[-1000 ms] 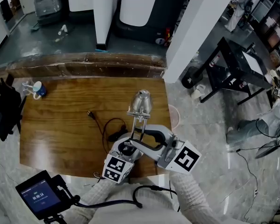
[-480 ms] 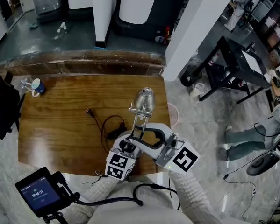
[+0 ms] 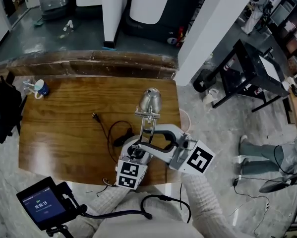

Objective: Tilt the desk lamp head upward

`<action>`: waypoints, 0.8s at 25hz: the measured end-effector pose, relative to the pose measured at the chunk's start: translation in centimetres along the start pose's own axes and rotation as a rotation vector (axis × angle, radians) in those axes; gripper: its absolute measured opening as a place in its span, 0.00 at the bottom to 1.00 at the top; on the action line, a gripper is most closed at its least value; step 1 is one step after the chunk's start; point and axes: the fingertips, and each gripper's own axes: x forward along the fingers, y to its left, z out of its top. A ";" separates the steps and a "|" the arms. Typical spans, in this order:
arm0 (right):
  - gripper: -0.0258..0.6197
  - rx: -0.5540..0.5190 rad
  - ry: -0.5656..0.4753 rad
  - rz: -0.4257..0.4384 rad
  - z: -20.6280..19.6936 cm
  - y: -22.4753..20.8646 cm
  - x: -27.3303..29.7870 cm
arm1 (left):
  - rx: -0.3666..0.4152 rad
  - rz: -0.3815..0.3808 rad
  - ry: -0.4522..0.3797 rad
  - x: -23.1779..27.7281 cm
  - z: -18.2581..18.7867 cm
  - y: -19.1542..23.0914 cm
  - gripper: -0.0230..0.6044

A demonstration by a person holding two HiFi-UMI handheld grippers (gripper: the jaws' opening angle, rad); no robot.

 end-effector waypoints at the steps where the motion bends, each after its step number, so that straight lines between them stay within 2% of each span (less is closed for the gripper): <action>1: 0.22 -0.006 0.002 -0.004 0.1 0.0 0.1 | -0.001 -0.009 0.007 0.0 -0.1 0.0 0.30; 4: 0.24 -0.037 0.001 -0.029 0.0 0.0 0.1 | 0.006 -0.028 0.036 -0.1 -0.5 0.0 0.30; 7: 0.27 -0.056 0.016 -0.047 -0.3 0.0 0.2 | 0.006 -0.038 0.023 -0.2 -0.4 0.1 0.30; 12: 0.28 -0.025 0.030 -0.050 -0.5 -0.1 0.1 | 0.004 -0.056 0.014 -0.4 -0.2 0.0 0.30; 15: 0.37 0.027 0.038 -0.040 -0.8 -0.2 -0.1 | 0.005 -0.060 0.005 -0.6 -0.2 0.0 0.30; 20: 0.38 0.058 0.000 -0.122 -0.7 -1.0 -1.9 | 0.016 -0.070 -0.019 -1.1 -0.1 -0.6 0.31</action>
